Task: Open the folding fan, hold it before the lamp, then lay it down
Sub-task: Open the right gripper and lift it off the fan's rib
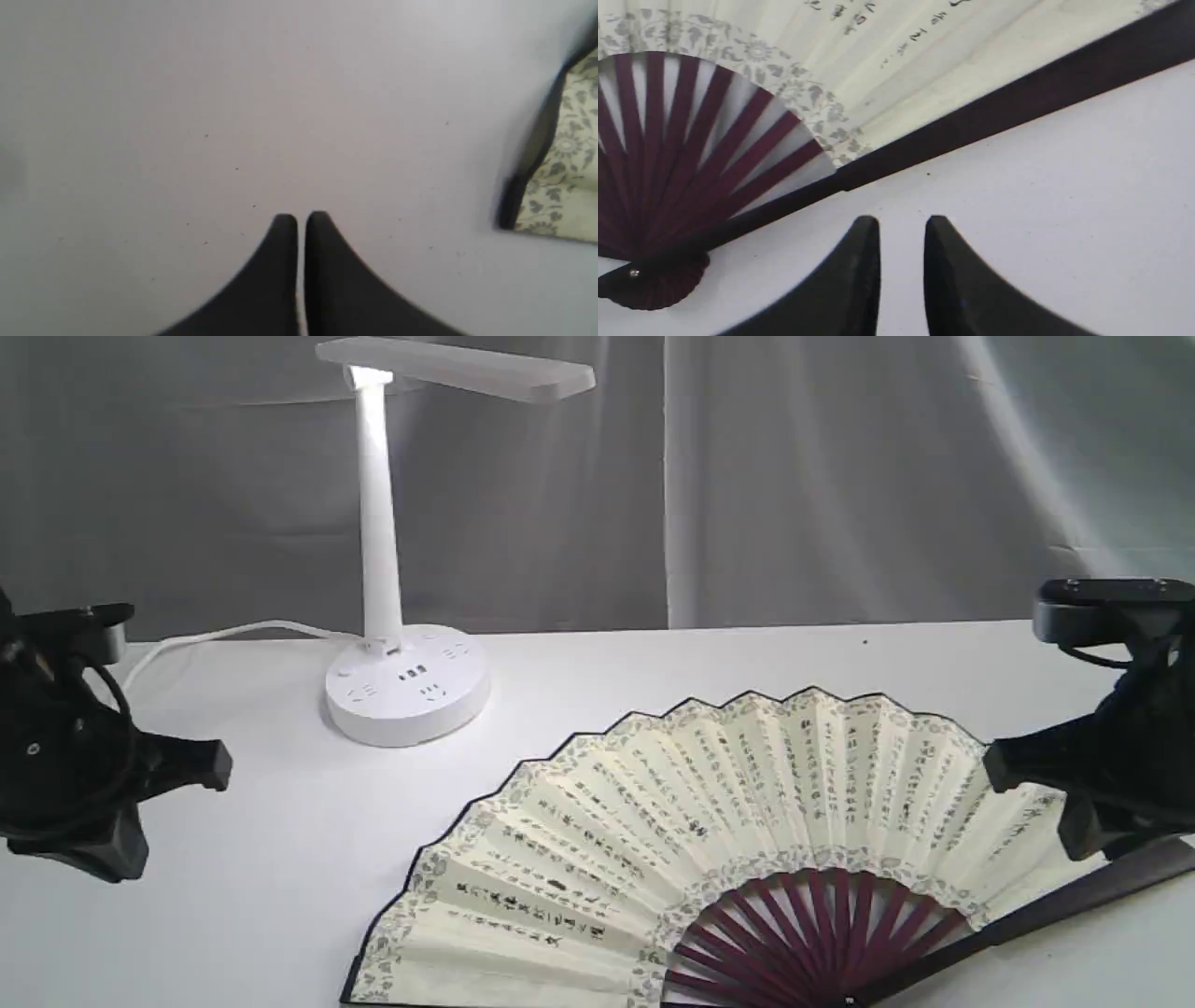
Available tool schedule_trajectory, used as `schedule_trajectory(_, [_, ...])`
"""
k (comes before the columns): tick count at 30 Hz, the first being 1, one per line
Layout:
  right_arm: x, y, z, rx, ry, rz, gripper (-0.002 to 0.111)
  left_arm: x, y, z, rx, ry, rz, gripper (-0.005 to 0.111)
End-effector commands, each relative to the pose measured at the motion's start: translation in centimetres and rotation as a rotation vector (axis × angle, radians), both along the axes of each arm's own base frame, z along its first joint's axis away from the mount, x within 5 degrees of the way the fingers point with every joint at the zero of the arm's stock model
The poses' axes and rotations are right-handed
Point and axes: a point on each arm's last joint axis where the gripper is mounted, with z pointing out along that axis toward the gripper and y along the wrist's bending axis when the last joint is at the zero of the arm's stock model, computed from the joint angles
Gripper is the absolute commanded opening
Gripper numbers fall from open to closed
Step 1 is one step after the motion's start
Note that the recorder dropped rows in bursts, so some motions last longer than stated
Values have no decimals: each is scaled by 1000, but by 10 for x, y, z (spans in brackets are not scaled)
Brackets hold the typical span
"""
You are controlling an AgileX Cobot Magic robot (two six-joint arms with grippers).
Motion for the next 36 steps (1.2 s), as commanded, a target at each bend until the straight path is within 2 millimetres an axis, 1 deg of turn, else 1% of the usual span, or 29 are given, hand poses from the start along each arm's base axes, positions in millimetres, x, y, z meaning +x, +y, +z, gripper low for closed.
schedule_trajectory(1, [-3, -8, 4, -21, 12, -10, 8, -2, 4, 4, 26, 11, -20, 0])
schedule_trajectory(3, [-4, -9, 4, -37, 20, 4, 1, -3, 4, 4, 33, 14, -60, 0])
schedule_trajectory(4, [-4, -9, 4, -39, 24, 10, 0, -3, 4, 4, 36, 16, -77, 0])
schedule_trajectory(15, [-6, -9, 4, -45, 45, 39, 0, -4, 5, 4, 62, 25, -144, 0])
schedule_trajectory(19, [-7, -9, 3, -47, 59, 49, 0, -5, 5, 9, 64, -2, -154, 0])
schedule_trajectory(23, [-8, -8, 7, -47, 48, 51, 0, -10, 6, 26, 64, -67, -152, 0])
schedule_trajectory(27, [-12, -8, 18, -49, 9, 50, 0, -17, 6, 45, 64, -121, -150, 0])
schedule_trajectory(30, [-18, -8, 32, -45, -36, 47, 0, -22, 7, 58, 63, -162, -149, 0])
schedule_trajectory(36, [-37, -8, 69, -47, -163, 43, 0, -42, 8, 93, 64, -281, -147, 0])
